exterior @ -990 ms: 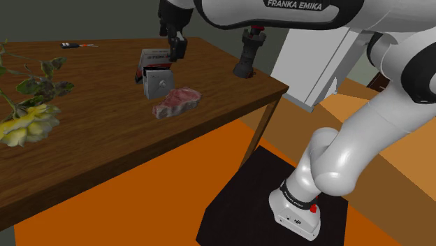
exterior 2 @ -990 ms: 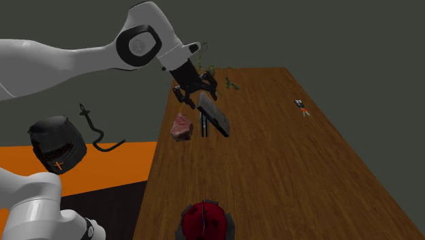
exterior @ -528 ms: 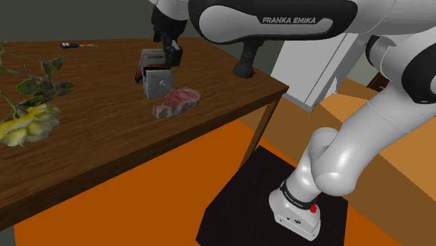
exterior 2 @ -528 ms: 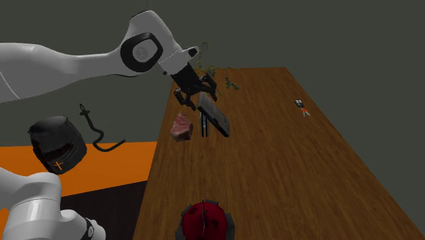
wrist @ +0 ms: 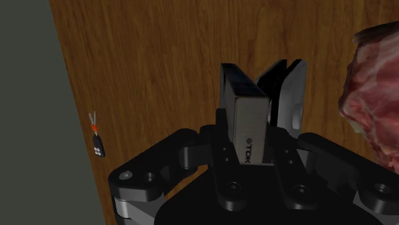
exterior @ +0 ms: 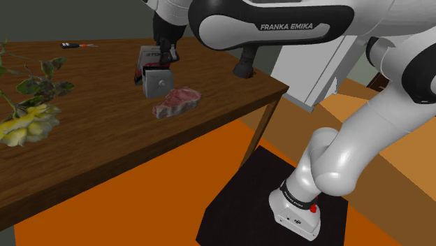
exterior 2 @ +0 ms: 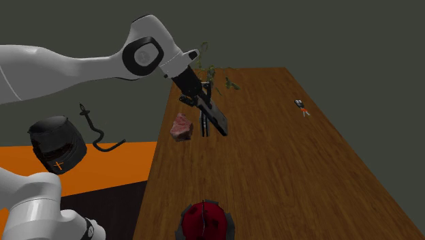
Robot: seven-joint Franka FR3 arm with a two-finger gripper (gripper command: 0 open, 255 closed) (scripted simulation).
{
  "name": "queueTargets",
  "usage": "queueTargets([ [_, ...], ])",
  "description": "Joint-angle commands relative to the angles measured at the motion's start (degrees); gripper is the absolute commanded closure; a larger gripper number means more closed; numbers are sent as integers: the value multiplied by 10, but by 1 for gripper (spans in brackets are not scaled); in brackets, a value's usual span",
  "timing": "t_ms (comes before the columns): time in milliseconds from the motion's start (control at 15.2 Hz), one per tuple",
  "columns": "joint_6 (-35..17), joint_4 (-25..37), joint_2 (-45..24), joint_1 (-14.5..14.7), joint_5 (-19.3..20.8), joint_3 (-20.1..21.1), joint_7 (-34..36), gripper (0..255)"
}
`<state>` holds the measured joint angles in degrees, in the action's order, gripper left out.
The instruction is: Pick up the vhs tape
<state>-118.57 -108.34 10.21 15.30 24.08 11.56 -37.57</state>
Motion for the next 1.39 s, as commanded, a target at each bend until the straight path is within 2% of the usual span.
queueTargets([
  [0, 2, -2, -2, 0, -1, 0, 0, 255],
  [264, 1, -3, -1, 0, -1, 0, 0, 255],
  [1320, 112, 135, -23, 3, -14, 5, -42, 255],
])
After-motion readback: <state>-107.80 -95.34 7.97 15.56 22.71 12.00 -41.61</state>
